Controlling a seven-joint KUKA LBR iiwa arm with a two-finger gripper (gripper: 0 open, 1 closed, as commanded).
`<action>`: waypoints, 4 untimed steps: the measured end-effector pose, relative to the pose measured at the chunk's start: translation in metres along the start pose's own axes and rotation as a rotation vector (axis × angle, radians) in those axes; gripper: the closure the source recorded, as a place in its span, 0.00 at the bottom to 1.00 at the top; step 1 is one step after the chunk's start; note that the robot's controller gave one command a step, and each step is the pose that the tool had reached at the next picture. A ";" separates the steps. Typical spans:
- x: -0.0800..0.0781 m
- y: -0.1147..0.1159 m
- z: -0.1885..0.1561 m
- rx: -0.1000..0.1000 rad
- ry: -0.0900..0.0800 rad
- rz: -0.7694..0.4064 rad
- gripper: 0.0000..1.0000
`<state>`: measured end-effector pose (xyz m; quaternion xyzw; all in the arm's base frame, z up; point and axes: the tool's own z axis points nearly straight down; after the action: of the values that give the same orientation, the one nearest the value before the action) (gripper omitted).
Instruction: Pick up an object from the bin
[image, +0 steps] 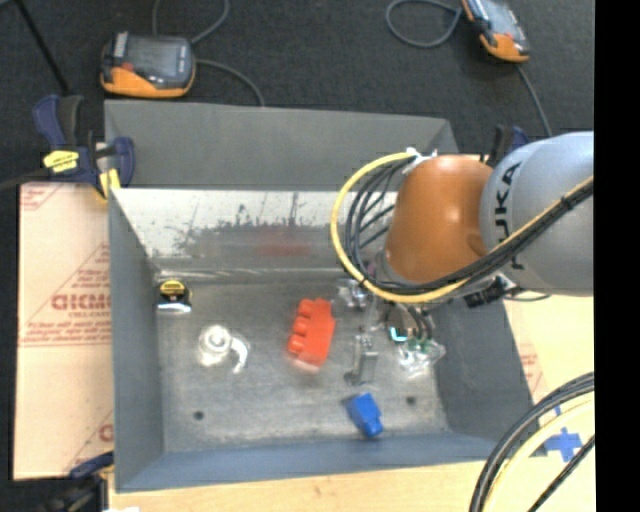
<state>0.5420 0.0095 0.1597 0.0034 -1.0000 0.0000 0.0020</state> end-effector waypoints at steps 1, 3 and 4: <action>-0.059 0.027 0.091 0.001 -0.006 -0.528 0.00; -0.072 0.020 0.056 0.004 -0.011 -0.901 0.00; -0.086 0.025 0.087 0.008 -0.018 -1.131 0.00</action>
Offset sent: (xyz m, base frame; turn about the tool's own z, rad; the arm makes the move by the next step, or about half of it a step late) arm 0.0584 0.0274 -0.0897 -0.5286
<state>0.6272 0.0354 0.0727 0.5388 -0.8424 0.0029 -0.0069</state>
